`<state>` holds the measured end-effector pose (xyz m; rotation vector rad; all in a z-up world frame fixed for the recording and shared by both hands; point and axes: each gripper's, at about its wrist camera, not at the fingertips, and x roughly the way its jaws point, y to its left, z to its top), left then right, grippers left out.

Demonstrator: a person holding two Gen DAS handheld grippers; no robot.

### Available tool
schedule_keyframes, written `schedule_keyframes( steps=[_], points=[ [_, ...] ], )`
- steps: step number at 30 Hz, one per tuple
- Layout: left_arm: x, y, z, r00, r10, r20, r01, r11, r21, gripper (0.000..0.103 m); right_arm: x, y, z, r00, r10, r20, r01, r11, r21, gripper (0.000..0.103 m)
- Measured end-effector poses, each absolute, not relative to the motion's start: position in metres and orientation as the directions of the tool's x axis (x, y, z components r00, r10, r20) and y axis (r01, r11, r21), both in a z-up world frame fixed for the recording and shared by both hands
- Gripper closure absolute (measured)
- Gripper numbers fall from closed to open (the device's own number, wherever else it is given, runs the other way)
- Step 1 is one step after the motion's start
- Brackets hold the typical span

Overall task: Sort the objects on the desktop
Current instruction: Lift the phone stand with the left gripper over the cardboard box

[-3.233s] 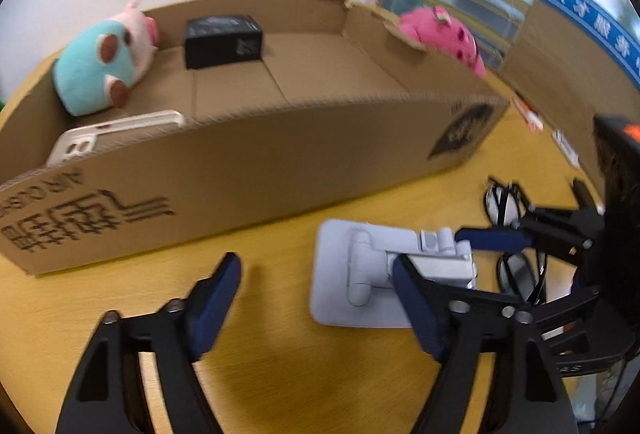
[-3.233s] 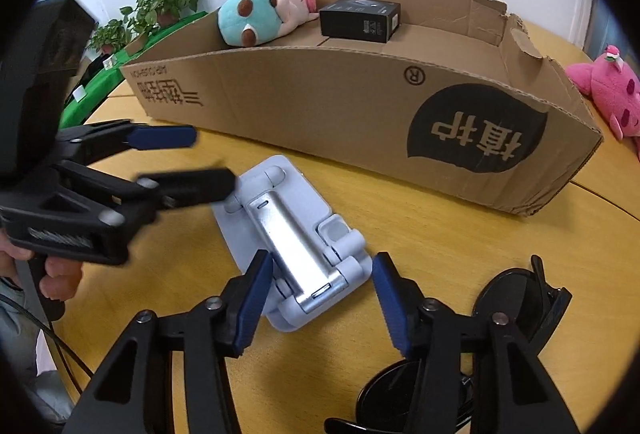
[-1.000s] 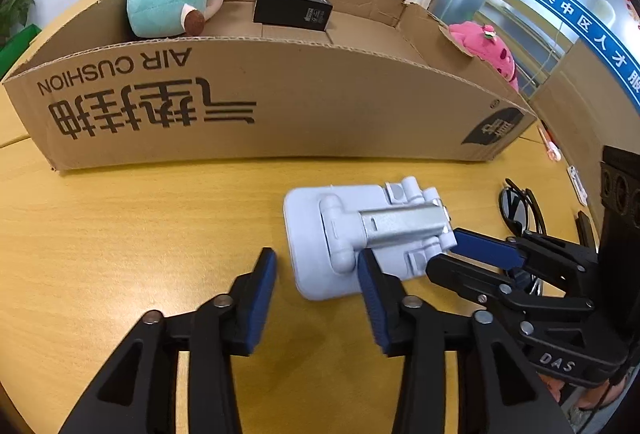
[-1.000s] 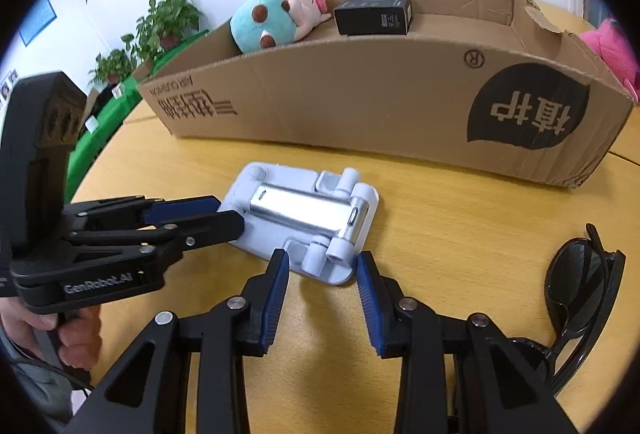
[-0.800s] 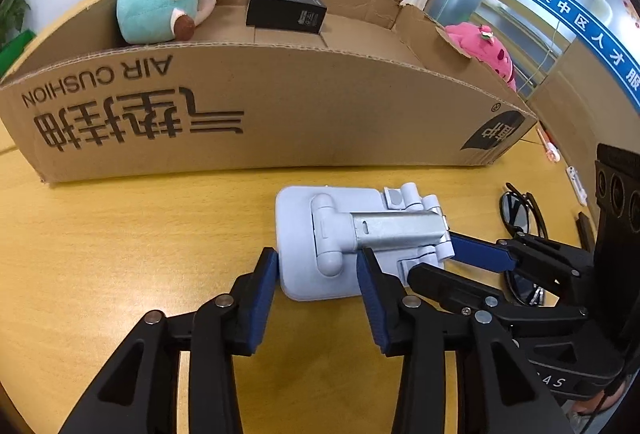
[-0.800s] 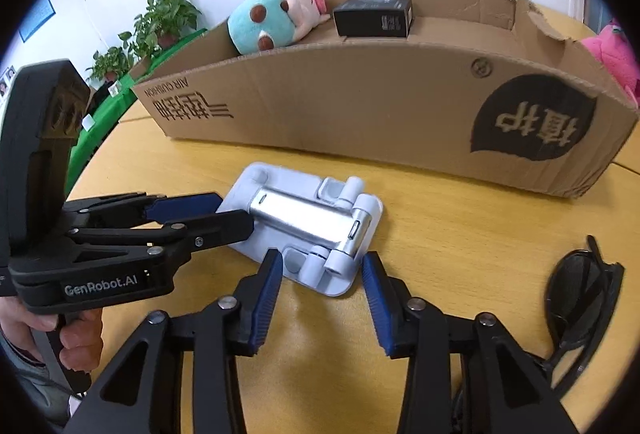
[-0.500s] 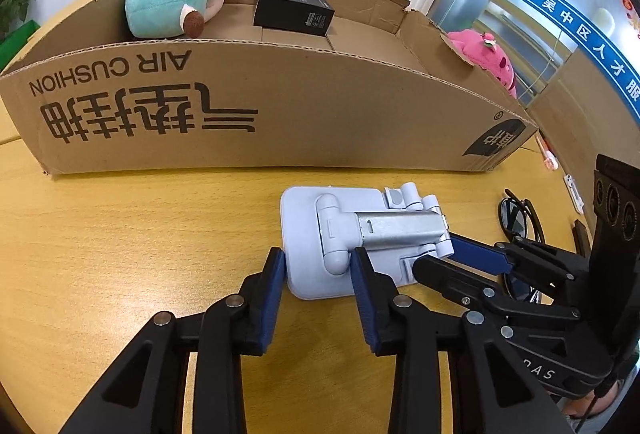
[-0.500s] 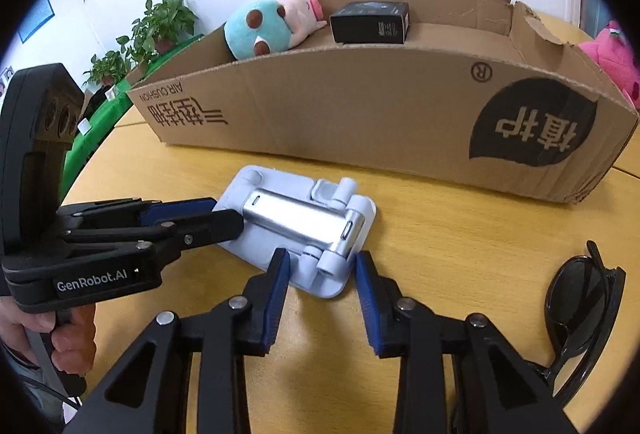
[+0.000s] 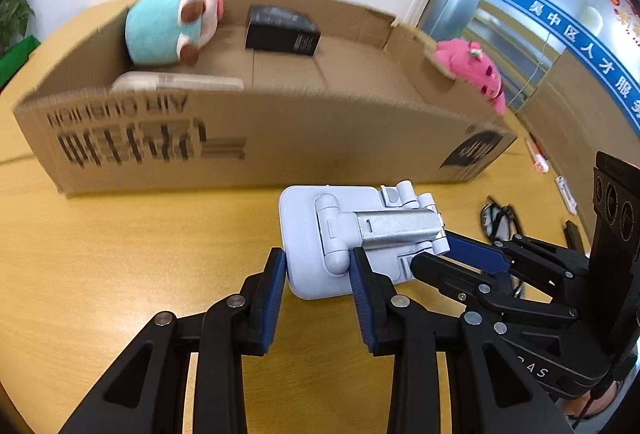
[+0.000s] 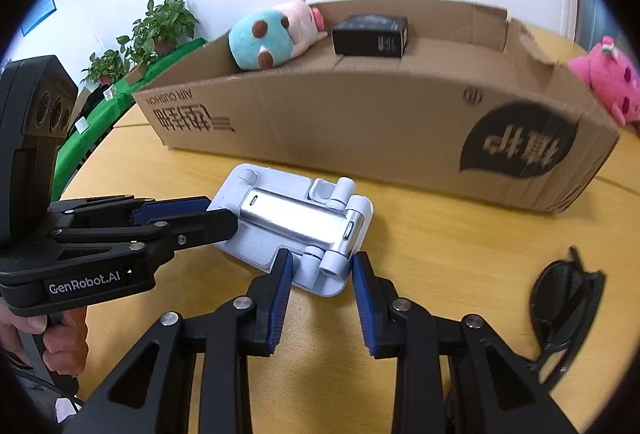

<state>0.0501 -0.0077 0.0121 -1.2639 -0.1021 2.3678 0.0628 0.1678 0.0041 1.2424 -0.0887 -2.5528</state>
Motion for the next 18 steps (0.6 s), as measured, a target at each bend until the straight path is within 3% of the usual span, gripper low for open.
schedule_keyframes(
  steps=[18],
  points=[
    [0.02, 0.002, 0.122, -0.618, 0.447, -0.647, -0.422, -0.883, -0.206, 0.07, 0.044, 0.179, 0.108, -0.737, -0.26, -0.624, 0.245, -0.963, 0.111, 0.074]
  ],
)
